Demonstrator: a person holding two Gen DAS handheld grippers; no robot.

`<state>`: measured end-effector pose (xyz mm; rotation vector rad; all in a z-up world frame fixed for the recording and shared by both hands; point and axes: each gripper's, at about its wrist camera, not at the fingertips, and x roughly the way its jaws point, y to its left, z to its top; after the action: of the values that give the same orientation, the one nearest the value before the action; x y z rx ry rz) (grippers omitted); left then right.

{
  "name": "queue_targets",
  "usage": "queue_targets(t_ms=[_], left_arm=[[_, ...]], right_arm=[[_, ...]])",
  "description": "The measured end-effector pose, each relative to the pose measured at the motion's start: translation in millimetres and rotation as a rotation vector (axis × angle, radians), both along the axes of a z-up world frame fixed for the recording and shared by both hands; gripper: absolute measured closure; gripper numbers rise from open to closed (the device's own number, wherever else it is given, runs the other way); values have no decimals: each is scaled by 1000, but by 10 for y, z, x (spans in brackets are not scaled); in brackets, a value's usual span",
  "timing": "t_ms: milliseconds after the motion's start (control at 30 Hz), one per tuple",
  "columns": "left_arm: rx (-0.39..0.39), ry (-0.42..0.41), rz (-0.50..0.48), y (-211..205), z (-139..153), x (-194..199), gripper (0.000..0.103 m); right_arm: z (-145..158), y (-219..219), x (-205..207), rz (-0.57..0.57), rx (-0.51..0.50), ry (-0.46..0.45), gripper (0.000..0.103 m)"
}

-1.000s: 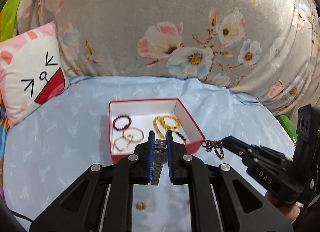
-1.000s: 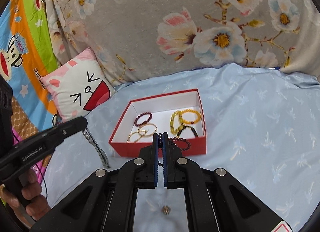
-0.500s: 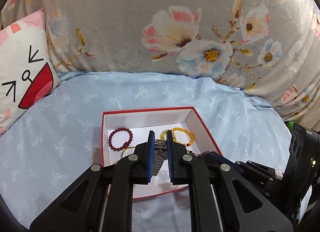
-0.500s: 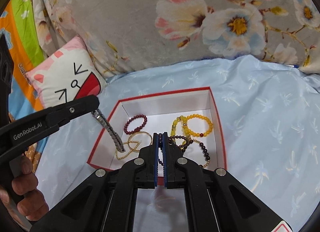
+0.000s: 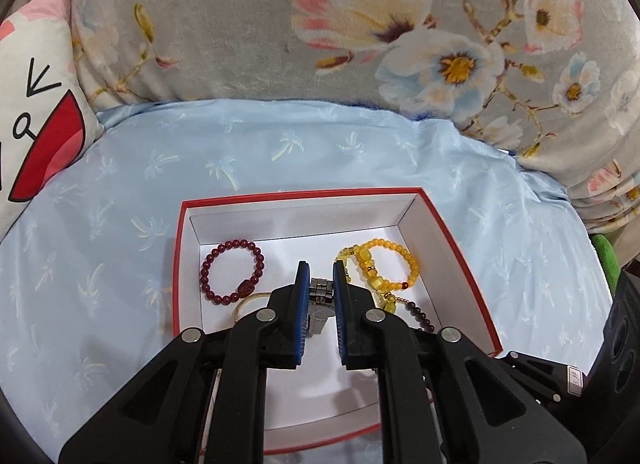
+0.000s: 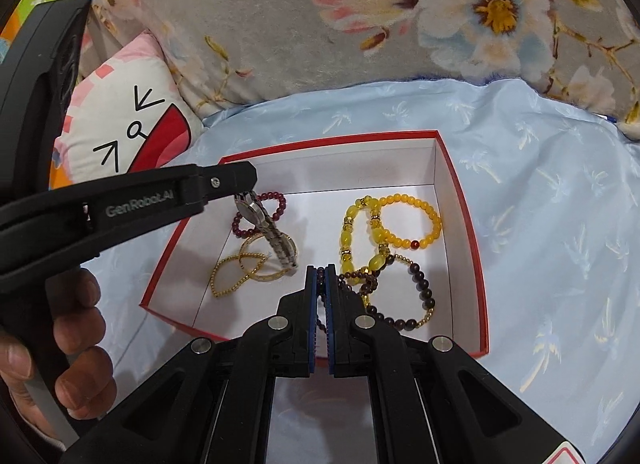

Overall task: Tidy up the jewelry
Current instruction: 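Open both tools to drop the watch and necklace into the box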

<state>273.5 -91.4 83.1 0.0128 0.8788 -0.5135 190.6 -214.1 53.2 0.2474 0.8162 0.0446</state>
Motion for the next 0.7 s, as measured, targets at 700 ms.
queue_targets(t_ms=[700], left_arm=[[59, -98, 138, 399, 16, -427, 66]], right_arm=[[200, -99, -243, -77, 4, -87, 75]])
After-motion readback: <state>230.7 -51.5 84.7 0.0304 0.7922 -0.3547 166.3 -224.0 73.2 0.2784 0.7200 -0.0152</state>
